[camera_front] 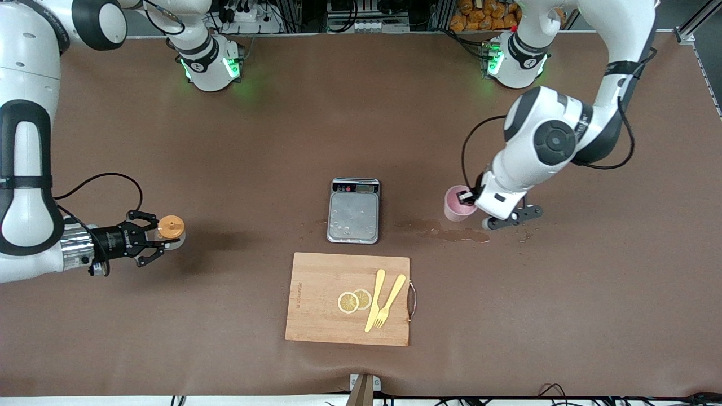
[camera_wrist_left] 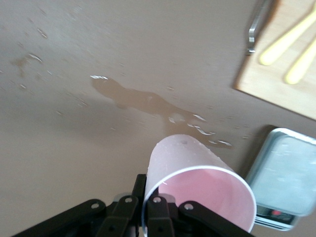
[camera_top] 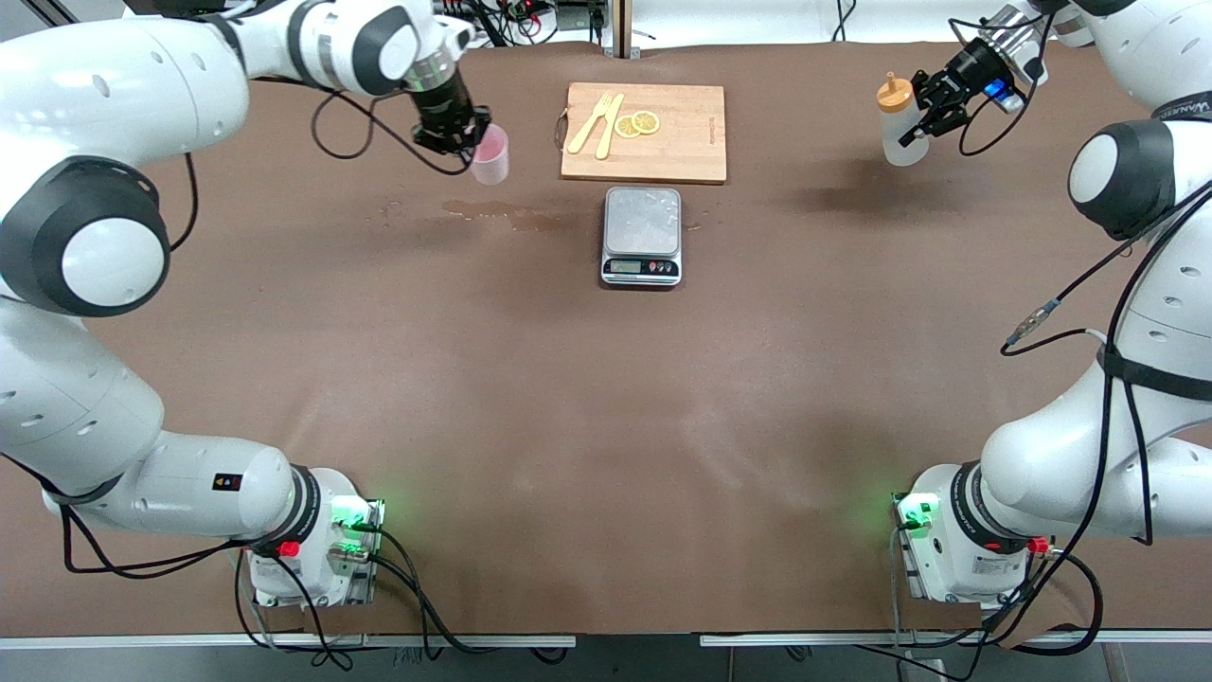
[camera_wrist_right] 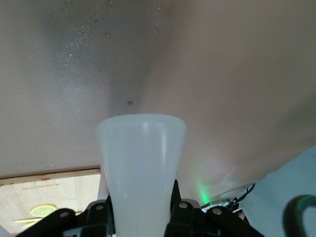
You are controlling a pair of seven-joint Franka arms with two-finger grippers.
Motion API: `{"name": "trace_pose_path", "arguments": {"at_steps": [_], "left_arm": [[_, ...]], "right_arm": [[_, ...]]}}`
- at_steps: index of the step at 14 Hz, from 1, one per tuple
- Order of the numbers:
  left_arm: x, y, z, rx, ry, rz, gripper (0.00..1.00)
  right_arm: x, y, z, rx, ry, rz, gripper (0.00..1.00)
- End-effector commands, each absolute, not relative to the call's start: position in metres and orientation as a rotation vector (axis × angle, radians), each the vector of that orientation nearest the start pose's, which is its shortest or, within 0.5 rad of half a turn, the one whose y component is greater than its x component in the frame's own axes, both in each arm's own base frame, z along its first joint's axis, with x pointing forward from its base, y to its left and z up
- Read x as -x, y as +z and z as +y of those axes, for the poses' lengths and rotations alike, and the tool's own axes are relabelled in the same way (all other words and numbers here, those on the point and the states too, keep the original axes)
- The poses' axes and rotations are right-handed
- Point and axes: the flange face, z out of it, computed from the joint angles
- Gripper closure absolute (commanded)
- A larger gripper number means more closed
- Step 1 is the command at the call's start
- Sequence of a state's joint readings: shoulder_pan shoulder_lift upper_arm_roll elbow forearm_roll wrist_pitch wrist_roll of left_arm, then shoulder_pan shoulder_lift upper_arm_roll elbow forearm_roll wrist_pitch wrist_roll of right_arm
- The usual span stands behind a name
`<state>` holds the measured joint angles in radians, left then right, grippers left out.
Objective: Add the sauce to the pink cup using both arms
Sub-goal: 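Lift the bottle with the right gripper while the left gripper lifts the cup, then set the cup on the scale while the right gripper brings the bottle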
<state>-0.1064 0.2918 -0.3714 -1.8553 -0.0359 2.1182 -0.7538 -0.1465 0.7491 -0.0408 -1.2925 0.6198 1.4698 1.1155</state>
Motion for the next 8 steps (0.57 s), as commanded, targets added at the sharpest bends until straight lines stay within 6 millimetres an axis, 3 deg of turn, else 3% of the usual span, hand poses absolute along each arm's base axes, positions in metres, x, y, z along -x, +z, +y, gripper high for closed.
{"name": "trace_pose_path", "arguments": {"at_steps": [1, 8], "left_arm": [[-0.562, 0.375, -0.327, 3.201, 0.176, -0.637, 1.0], [-0.549, 0.34, -0.437, 3.175, 0.259, -0.848, 1.0]], "right_arm": [[-0.682, 0.319, -0.033, 2.091, 0.996, 1.799, 0.69], [-0.683, 0.33, 0.018, 2.227, 0.914, 1.902, 0.72]]}}
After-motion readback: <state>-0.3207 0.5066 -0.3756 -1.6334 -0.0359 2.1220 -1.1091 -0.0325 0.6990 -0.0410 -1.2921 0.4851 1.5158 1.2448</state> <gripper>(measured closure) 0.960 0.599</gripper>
